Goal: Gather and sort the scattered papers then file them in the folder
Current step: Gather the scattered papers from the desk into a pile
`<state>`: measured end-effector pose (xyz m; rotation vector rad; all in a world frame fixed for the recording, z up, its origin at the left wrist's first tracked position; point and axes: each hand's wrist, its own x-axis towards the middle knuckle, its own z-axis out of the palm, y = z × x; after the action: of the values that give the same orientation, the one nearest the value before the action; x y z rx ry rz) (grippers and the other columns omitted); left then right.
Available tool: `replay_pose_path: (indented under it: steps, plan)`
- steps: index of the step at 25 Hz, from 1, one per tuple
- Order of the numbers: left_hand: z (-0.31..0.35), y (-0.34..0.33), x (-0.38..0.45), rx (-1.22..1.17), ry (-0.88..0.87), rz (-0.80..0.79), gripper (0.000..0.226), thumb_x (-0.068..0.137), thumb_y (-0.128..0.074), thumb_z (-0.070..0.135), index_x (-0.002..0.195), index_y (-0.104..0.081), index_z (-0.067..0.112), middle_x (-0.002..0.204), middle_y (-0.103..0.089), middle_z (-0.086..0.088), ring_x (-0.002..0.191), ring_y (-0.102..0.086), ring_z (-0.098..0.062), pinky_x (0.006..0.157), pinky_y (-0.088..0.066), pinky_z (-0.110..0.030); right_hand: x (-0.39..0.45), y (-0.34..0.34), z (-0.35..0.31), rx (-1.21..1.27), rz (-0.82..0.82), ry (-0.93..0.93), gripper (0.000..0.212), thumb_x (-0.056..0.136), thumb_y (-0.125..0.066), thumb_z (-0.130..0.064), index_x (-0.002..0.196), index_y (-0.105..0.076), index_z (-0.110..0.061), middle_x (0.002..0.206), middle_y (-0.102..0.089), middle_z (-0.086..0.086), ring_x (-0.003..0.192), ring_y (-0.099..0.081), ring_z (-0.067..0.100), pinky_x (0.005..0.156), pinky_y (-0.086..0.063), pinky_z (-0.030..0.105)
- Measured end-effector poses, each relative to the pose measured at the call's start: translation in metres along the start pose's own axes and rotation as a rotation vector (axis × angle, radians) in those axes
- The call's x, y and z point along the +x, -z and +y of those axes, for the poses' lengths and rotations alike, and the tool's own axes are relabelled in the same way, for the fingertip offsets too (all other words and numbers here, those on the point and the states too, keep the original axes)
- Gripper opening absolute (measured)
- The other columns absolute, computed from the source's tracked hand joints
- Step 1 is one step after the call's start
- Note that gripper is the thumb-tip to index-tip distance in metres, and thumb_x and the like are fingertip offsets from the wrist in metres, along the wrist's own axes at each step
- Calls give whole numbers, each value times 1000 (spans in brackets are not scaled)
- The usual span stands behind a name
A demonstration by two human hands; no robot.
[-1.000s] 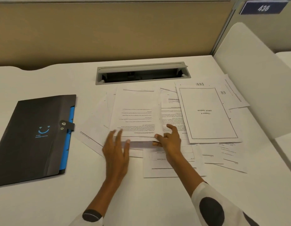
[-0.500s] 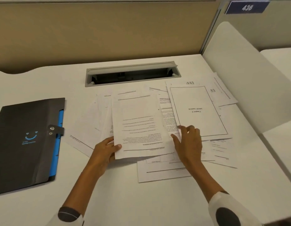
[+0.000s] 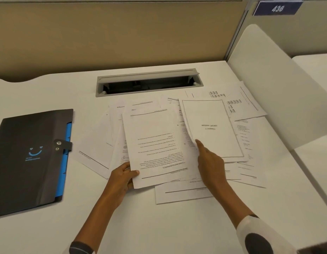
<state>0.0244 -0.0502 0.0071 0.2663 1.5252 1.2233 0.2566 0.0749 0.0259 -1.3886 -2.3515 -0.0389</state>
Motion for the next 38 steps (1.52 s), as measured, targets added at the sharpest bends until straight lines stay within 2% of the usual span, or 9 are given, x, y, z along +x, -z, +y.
replay_pose_path:
  steps: [8,11,13,16,19,24,31,34,38]
  plan:
    - [2,-20,3,-71,39,92,25,86,-51,51,90,-63,30,84,-74,-5,80,-71,-26,70,-57,-38,-33,3,-96,320,-327,405,70,69,-72,0,134,-49,-6,111,-71,12,82,-71,27,61,-55,29]
    - [1,-15,1,-10,-29,61,23,82,-66,29,96,-66,10,88,-74,-9,78,-70,-25,70,-55,-36,-32,12,-108,678,-594,237,51,91,-54,-34,139,-41,-21,124,-64,5,105,-64,20,87,-51,33]
    - [2,-2,-3,22,-90,93,19,81,-65,5,99,-62,10,100,-70,-11,82,-67,-22,75,-52,-34,-22,18,-98,890,-396,-23,42,90,-55,-40,127,-55,-21,113,-68,-1,97,-64,9,84,-50,25]
    - [10,28,-3,-27,-107,168,22,78,-66,-2,93,-63,14,96,-68,-6,82,-65,-17,71,-49,-29,-3,16,-51,477,-211,-350,49,89,-56,-43,130,-50,-17,116,-59,6,106,-53,19,86,-44,29]
    - [12,59,-2,-78,-93,233,24,76,-68,-1,92,-63,16,94,-68,-4,85,-64,-19,70,-49,-29,2,10,-14,-140,-556,-572,89,80,-55,-63,145,-19,-14,135,-39,18,120,-39,35,97,-36,43]
    - [5,63,-4,-91,-30,230,29,71,-72,0,97,-65,10,94,-70,-7,85,-66,-23,66,-51,-33,11,3,-3,26,-610,-740,110,70,-74,-51,148,-5,-17,140,-33,20,119,-46,38,97,-37,49]
    - [4,57,-10,-48,2,122,40,56,-78,8,92,-67,20,91,-74,-5,84,-70,-25,63,-57,-34,7,2,28,618,-305,-737,21,85,-64,-16,103,-66,-5,102,-71,13,86,-63,26,75,-47,32]
    - [5,45,-13,9,-45,60,46,53,-80,9,95,-65,24,87,-76,0,80,-72,-20,55,-58,-28,6,-3,24,955,-337,-846,20,84,-66,-15,102,-68,-6,100,-72,12,90,-68,30,83,-55,40]
    - [8,27,-12,115,-138,24,45,60,-80,10,98,-63,28,91,-75,7,83,-71,-11,63,-56,-23,5,-10,11,1205,-409,-898,10,83,-66,-9,91,-71,-12,77,-77,1,68,-73,18,63,-60,31]
